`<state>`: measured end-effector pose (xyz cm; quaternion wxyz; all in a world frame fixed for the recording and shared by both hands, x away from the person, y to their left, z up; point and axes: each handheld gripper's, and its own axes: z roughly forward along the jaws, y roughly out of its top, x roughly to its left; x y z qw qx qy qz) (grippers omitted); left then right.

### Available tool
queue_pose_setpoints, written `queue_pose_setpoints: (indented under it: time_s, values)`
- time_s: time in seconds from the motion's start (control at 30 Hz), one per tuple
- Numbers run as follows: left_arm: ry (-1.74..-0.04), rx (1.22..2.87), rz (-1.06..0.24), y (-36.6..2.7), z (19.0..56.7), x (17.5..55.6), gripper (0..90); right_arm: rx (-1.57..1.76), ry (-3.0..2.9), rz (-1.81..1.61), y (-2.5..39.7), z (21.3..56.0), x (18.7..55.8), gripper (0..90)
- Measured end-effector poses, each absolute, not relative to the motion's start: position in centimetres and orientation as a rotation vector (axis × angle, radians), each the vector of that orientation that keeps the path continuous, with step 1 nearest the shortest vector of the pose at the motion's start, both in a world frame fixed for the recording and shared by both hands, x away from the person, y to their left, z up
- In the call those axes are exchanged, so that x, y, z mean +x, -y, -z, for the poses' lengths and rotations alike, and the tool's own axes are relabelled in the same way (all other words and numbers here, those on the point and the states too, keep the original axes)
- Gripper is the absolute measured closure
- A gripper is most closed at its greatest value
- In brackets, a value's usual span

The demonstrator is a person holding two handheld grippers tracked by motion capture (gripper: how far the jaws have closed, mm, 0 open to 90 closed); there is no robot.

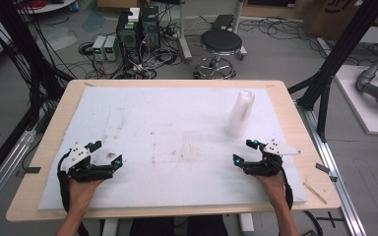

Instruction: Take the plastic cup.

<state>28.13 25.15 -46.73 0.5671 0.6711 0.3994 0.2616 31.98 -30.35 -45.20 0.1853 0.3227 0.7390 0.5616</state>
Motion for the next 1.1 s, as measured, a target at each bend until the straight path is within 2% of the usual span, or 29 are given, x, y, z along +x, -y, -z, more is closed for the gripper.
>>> queue_pose_setpoints:
  time_s: [0.2,0.77,1.1]
  values:
    - [-0.946,1.571,-0.611,-25.2,46.7,28.2,1.8,0.912,-2.105,-1.589,30.2,44.9,31.9,14.3]
    - [-0.94,1.581,-0.614,-25.1,46.7,28.2,1.8,0.837,-2.07,-1.62,32.8,38.2,33.2,14.3]
    - [-0.94,1.584,-0.616,-25.1,46.7,28.1,1.8,0.84,-2.072,-1.618,34.0,36.2,34.8,14.3]
